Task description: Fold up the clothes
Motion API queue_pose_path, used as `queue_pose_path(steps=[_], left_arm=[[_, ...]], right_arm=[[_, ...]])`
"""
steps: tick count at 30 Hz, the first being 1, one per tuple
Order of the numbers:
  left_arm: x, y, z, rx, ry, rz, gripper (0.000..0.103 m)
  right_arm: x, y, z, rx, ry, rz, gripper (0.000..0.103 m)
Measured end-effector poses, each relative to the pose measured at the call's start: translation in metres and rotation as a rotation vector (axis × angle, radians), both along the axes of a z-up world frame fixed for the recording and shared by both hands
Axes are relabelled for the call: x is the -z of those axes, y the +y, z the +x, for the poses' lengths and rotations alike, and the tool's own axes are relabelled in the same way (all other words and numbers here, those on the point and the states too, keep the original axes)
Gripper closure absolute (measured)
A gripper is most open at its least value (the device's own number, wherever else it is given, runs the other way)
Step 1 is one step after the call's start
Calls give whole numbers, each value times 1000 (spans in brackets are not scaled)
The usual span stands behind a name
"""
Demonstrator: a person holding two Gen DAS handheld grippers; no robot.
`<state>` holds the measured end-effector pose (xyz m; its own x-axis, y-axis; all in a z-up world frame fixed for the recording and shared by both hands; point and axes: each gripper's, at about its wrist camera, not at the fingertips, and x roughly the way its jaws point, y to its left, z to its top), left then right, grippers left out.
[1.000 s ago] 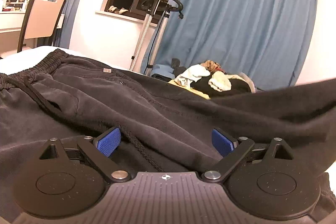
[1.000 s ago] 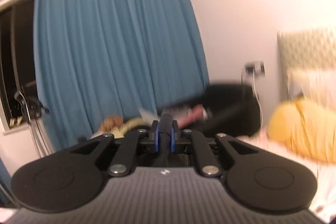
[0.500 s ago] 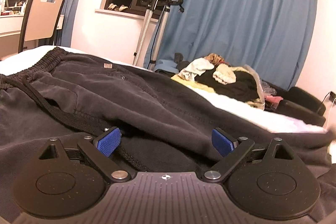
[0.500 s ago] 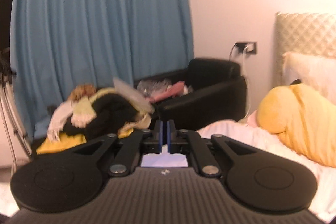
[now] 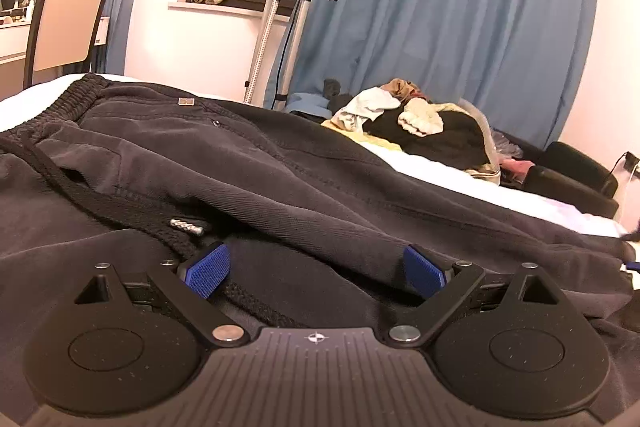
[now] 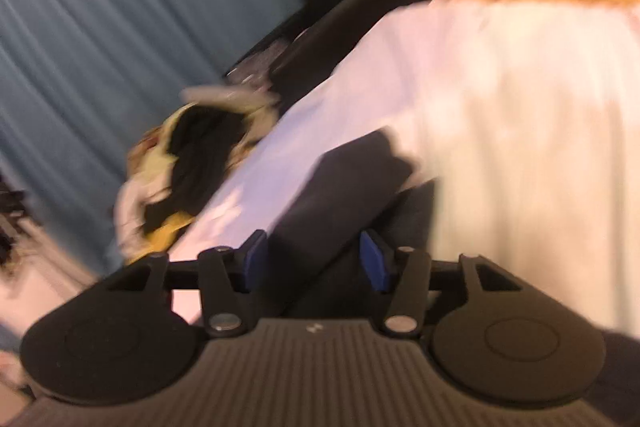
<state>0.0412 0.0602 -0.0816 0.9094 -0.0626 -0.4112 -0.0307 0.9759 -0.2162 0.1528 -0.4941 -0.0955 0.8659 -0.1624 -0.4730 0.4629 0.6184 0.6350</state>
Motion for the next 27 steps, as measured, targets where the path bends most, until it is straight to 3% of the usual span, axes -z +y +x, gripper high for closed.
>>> queue_pose_path(steps=[5,6,7,8,14,16,17,18,19,21,24,27], left_arm=[[-4,-3,-5,8,-8,0,8],[-3,-3,-5,9,-3,1,8],[-2,-4,-3,11,1,5,8],[0,-6,-2,13,4,13,8],[5,-13,4,32,6,52,8],[9,-16,6,38,10,67,8],[11,-17,8,40,17,68,8],[13,-17,11,39,25,66,8],[16,-18,14,38,33,65,8],[18,-19,19,34,47,69,8],[22,-21,24,28,64,75,8],[18,-19,20,31,62,68,8]], right_arm=[[-2,1,5,-22,-3,8,45],[1,0,10,-24,10,5,59],[0,1,13,-39,11,-8,88],[-1,1,17,-54,11,-22,95],[-32,11,48,-124,-134,-156,100],[-29,13,65,-126,-133,-172,99],[-27,14,73,-127,-132,-180,98],[-18,17,80,-130,-104,-182,90],[-7,20,87,-133,-74,-184,70],[17,25,86,-169,-82,-116,45],[27,29,75,-211,-109,-88,39],[11,32,49,-195,-158,-109,18]])
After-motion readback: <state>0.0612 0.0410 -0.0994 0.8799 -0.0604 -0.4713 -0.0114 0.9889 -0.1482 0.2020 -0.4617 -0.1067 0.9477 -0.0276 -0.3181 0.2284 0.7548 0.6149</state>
